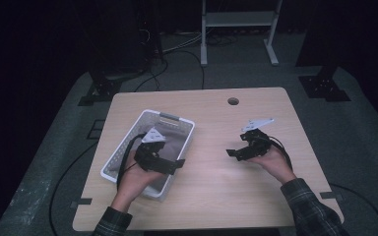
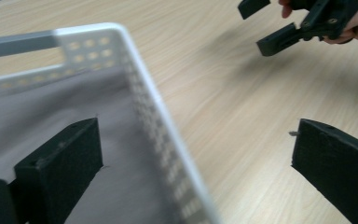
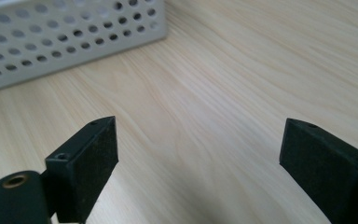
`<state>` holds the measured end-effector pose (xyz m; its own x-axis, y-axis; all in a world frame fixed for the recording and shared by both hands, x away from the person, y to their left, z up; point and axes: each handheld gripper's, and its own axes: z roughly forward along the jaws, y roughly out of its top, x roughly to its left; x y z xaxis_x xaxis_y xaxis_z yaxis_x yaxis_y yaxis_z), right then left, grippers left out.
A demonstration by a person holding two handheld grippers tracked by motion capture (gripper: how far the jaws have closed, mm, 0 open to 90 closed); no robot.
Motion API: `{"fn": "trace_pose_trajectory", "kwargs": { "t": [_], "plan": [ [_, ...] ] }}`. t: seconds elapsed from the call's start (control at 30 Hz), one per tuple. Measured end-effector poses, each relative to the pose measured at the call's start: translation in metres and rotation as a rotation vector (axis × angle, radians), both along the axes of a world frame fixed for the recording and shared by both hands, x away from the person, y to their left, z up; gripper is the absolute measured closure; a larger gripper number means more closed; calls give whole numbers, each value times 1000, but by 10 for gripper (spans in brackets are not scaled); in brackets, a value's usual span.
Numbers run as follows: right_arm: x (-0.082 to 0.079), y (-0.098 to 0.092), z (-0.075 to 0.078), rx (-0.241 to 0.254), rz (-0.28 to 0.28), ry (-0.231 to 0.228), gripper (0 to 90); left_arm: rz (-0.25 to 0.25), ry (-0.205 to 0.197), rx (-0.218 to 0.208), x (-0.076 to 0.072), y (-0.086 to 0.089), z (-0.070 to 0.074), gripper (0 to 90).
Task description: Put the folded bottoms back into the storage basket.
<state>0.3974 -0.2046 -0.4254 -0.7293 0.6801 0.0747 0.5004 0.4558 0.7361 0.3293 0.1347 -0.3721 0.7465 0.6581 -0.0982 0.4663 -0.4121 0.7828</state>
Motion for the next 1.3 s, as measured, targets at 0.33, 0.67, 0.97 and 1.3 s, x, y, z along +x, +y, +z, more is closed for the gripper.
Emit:
{"fn": "trace_pose_trajectory", "kwargs": {
  "t": [0.33, 0.67, 0.97, 1.3],
  "plan": [
    [-24, -34, -17, -35, -34, -21, 14, -100, -11, 22, -15, -57, -15, 0],
    [-42, -61, -36, -81, -64, 2, 0, -184, -21, 113, -31, -113, -55, 0],
    [-42, -61, -46, -124, -67, 21, 0, -211, 7, 200, -34, -134, -95, 0],
    [-39, -63, -56, -142, -74, 41, 0, -219, -4, 201, -28, -132, -110, 0]
  ]
}}
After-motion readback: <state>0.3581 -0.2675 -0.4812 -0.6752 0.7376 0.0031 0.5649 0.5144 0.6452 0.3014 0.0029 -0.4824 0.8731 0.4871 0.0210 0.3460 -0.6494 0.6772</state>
